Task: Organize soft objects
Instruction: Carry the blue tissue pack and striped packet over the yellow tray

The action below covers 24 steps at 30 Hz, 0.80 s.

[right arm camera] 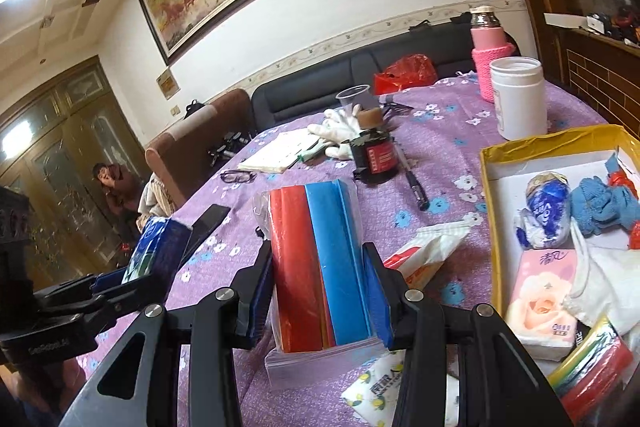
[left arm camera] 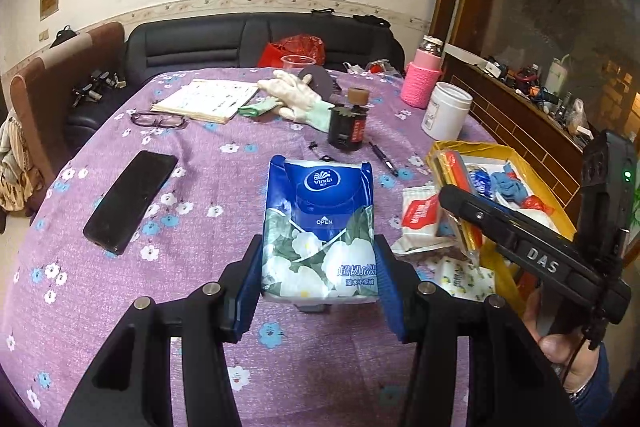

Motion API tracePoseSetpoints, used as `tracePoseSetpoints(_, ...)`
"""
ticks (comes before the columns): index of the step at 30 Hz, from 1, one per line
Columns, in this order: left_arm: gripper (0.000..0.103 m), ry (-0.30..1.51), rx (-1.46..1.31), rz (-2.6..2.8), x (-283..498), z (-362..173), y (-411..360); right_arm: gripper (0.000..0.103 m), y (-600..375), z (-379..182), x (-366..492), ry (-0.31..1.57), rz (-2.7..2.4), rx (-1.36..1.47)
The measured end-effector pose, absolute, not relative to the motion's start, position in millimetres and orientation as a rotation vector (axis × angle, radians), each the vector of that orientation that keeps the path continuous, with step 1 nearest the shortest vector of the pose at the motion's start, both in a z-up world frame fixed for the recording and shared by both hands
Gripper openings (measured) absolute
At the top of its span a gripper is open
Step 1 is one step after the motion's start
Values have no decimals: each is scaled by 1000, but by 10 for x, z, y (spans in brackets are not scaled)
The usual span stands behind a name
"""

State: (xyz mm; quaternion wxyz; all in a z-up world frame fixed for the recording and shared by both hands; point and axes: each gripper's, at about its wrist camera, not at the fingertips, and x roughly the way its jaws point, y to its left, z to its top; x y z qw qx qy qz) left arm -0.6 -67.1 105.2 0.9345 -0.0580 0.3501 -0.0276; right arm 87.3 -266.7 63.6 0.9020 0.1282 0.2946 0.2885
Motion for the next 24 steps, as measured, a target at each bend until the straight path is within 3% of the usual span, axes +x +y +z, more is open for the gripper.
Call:
tracePoseSetpoints(12, 51, 710, -99, -156, 67, 1259, -1114, 46, -3072, 899, 868, 578, 516, 332)
tracePoseSetpoints(24, 51, 758, -25, -323, 469, 1213, -2095, 46, -4319, 1017, 1163, 591, 279, 429)
